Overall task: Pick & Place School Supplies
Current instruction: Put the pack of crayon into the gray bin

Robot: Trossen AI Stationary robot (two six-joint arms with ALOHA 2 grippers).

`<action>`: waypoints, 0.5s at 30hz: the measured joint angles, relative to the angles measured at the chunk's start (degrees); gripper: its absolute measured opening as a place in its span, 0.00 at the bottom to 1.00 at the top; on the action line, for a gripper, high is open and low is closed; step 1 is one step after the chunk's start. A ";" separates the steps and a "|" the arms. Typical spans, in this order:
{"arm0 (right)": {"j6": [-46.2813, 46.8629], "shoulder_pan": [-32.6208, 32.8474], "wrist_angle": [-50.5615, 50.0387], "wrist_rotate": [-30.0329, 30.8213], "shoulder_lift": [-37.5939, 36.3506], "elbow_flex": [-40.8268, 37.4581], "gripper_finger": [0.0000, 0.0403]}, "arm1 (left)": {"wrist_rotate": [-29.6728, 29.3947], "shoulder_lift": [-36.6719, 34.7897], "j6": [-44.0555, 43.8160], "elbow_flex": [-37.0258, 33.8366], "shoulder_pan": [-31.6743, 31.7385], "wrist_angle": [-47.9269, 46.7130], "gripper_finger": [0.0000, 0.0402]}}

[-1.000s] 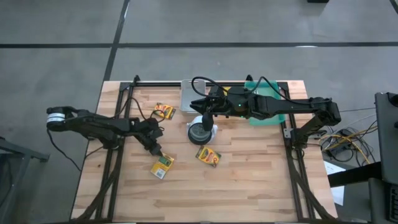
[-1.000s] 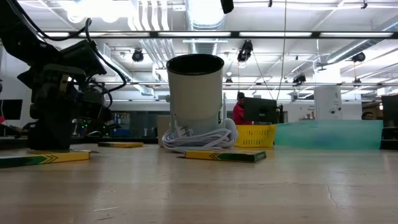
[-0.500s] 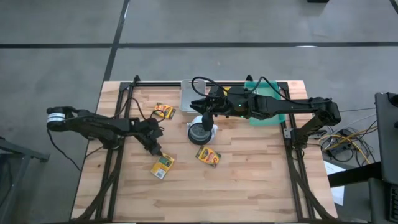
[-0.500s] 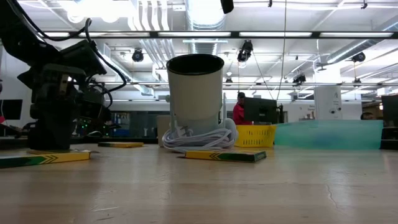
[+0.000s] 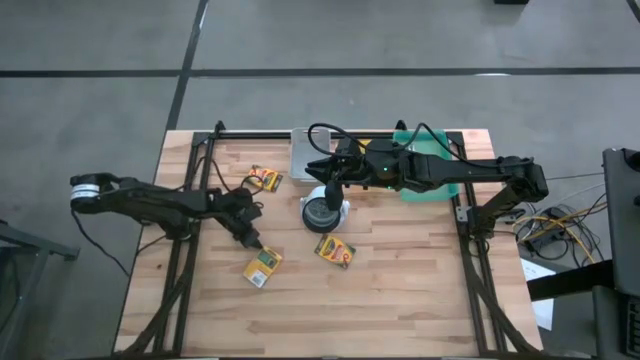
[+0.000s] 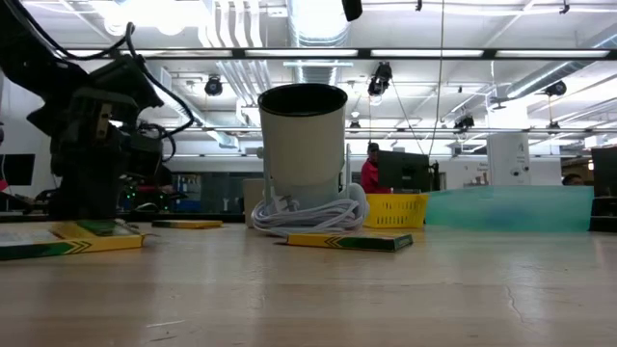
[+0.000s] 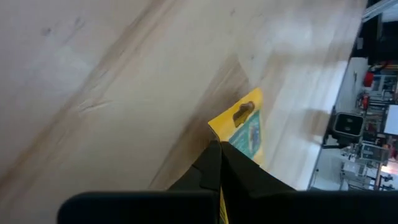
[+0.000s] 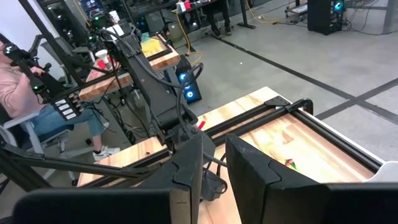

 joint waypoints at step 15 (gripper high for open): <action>0.00 0.02 -0.01 -0.02 0.00 0.00 0.17 | 0.01 -2.41 0.46 0.09 0.00 -0.38 0.04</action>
